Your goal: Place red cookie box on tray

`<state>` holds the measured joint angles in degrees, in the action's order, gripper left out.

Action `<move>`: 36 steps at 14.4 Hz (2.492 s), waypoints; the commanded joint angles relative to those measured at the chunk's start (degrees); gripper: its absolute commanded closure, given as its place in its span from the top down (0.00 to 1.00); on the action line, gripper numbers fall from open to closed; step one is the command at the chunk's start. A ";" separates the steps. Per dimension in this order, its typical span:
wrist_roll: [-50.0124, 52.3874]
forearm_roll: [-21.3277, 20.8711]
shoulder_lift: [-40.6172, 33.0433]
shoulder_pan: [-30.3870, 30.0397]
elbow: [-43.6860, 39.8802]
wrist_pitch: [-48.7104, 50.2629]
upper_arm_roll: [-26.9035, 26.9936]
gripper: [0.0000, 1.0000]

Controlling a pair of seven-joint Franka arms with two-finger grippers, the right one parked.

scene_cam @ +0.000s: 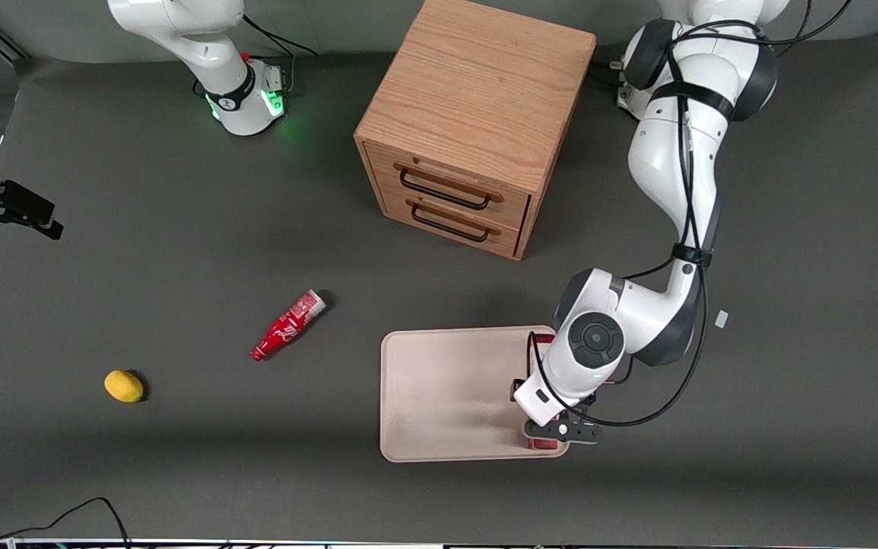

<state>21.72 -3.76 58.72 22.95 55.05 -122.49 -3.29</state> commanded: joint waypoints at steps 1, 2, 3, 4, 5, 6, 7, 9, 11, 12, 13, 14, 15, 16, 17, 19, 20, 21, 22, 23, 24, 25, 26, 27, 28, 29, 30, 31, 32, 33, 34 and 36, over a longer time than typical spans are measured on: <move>3.41 -1.34 0.43 1.40 -1.62 1.27 0.92 1.00; 3.68 -2.12 -0.36 1.40 -1.70 3.37 0.83 1.00; 3.68 -2.13 -1.15 1.40 -2.23 7.14 0.57 1.00; 3.59 -2.13 -2.81 1.31 -2.41 10.65 0.40 1.00; 3.07 -2.13 -4.74 1.14 -2.41 14.52 0.31 1.00; 2.46 -2.22 -6.50 1.05 -3.02 19.43 0.13 1.00; 0.10 -2.13 -8.17 0.70 -4.59 24.18 0.04 1.00; -5.61 -1.78 -12.29 -0.61 -4.70 30.96 0.39 1.00; -9.05 -1.95 -17.56 -2.64 -3.39 33.97 0.74 1.00; -11.15 -2.04 -20.55 -3.25 0.19 34.15 1.01 1.00; -13.70 -2.13 -23.97 -4.74 4.49 33.46 1.01 1.00; -16.16 -2.04 -27.40 -6.06 9.06 32.32 1.10 1.00; -18.53 -1.87 -30.83 -6.86 13.28 31.18 2.40 1.00; -20.56 -1.78 -33.47 -6.78 16.98 30.56 4.33 1.00; -22.14 -1.43 -35.68 -6.86 19.89 30.47 6.18 1.00; -25.92 0.32 -40.33 -6.95 25.34 29.94 10.39 1.00; -27.07 1.37 -42.88 -6.95 28.41 28.89 12.59 1.00; -28.82 1.73 -45.86 -6.95 32.53 27.14 14.52 1.00; -31.28 1.82 -49.11 -6.95 36.92 24.60 16.37 1.00; -33.48 1.82 -52.02 -6.86 40.97 22.66 18.22 1.00; -34.19 1.82 -54.57 -6.78 43.88 22.12 19.37 1.00; -34.37 1.56 -56.33 -6.86 44.87 23.07 19.81 1.00; -34.72 1.39 -57.22 -6.86 44.79 24.13 20.43 1.00; -36.12 1.12 -57.49 -6.78 44.09 25.44 21.56 1.00; -37.87 1.73 -57.49 -6.78 43.74 26.06 22.36 1.00; -38.24 2.69 -57.58 -6.60 43.56 26.42 22.89 1.00; -38.24 3.92 -57.93 -6.17 43.56 26.68 23.33 1.00; -37.98 4.02 -58.11 -5.12 43.38 27.21 24.29 1.00; -37.72 4.02 -58.11 -4.41 43.03 27.39 25.00 1.00; -37.54 3.93 -58.11 -4.32 42.77 27.56 25.00 1.00; -37.45 3.67 -58.11 -4.23 42.68 27.56 25.00 1.00; -37.54 3.50 -58.02 -4.23 42.42 28.17 25.00 1.00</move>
